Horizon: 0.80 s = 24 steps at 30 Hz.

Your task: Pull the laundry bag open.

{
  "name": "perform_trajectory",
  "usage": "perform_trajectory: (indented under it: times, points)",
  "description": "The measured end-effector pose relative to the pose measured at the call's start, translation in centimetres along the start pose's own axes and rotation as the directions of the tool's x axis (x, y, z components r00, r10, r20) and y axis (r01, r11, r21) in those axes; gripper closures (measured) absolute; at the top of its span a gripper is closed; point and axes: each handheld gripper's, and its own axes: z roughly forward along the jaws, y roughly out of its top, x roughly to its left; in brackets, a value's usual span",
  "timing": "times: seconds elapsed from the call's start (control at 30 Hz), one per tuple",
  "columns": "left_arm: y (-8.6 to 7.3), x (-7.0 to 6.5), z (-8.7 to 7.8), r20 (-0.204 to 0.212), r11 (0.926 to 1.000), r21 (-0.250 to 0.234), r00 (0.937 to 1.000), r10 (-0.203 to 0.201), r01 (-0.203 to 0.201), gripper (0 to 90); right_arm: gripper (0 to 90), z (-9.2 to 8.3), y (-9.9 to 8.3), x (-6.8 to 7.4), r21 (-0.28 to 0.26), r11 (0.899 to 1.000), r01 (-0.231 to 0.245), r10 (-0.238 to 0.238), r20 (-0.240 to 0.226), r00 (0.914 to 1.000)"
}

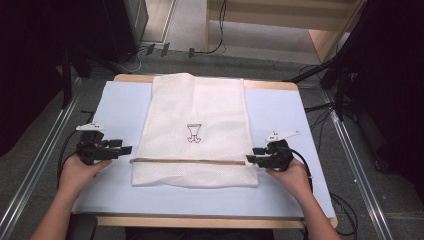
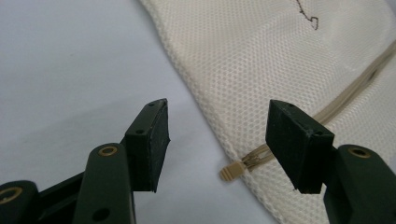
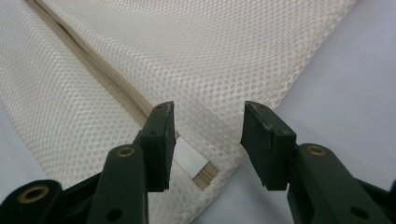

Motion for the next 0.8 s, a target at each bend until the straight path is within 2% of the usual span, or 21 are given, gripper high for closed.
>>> perform_trajectory:
  times: [0.2, 0.3, 0.43, 0.53, 0.63, 0.8]
  points:
    - [0.1, 0.5, -0.1, -0.015, 0.9998, -0.016, 0.9998, -0.014, 0.014, 39.8, 55.0, -0.1, -0.2, -0.6, -0.013, 0.999, -0.032, 0.032, 0.007, 0.9995]
    - [0.4, 1.0, 0.2, -0.046, 0.9998, -0.015, 0.9988, -0.017, 0.016, 39.6, 55.0, -0.2, -0.3, -1.0, -0.019, 0.999, -0.048, 0.048, 0.003, 0.9988]
    - [0.5, 1.4, 0.2, -0.061, 0.9995, -0.023, 0.9979, -0.021, 0.019, 38.7, 54.4, -0.4, -0.4, -1.4, -0.029, 0.998, -0.061, 0.061, 0.011, 0.9981]
    - [0.4, 1.7, 0.3, -0.075, 0.9994, -0.019, 0.9968, -0.029, 0.028, 38.3, 53.6, -0.7, -0.8, -1.9, -0.033, 0.996, -0.086, 0.087, 0.035, 0.9955]
    - [0.1, 2.1, 0.0, -0.088, 0.9994, -0.013, 0.9956, -0.034, 0.033, 38.2, 51.3, -1.2, -1.0, -2.3, -0.065, 0.992, -0.109, 0.114, 0.069, 0.9911]
    - [-0.2, 2.7, -0.2, -0.102, 0.9986, -0.010, 0.9933, -0.054, 0.053, 37.5, 49.4, -1.8, -1.4, -3.0, -0.080, 0.989, -0.122, 0.130, 0.104, 0.9860]
